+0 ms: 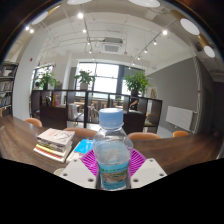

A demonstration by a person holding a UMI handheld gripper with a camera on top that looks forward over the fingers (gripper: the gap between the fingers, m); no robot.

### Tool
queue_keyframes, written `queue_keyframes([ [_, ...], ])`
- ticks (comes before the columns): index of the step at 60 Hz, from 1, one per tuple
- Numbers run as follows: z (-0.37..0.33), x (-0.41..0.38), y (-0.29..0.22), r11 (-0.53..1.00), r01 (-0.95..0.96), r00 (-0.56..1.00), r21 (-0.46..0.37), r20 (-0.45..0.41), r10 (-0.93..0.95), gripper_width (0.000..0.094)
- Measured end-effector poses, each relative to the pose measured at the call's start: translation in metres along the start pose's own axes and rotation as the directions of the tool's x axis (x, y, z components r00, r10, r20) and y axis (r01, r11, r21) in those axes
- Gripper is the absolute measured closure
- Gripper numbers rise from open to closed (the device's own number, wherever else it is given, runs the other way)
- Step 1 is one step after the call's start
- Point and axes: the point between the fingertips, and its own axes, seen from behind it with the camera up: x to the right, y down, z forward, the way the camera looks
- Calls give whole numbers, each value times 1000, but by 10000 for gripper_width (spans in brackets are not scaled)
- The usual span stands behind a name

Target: Pour water

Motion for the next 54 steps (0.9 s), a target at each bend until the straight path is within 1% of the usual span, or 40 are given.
queue_keyframes([
  [5,9,12,26,996,-86,996,-34,-6,85,598],
  [8,21,7,51,992,-119,993,-50,0,119,600],
  [18,43,-2,110,980,-160,986,-115,23,163,594],
  [28,55,-8,151,976,-156,986,-155,42,164,597],
  [31,59,-14,163,973,-154,986,-173,45,164,578],
  [32,60,-14,159,977,-157,985,-142,49,165,582],
  [33,61,-14,159,980,-149,987,-132,47,156,579],
  [37,56,-11,159,982,-131,989,-138,51,139,581],
  [40,54,-12,159,982,-136,989,-132,41,142,552],
  [44,53,-13,158,982,-142,988,-124,36,148,488],
  [49,52,-15,163,974,-166,984,-152,37,174,409],
  [50,52,-16,165,971,-171,983,-165,34,179,383],
  [53,46,-18,176,962,-174,983,-211,26,184,262],
  [54,38,-16,178,959,-172,983,-227,28,183,208],
])
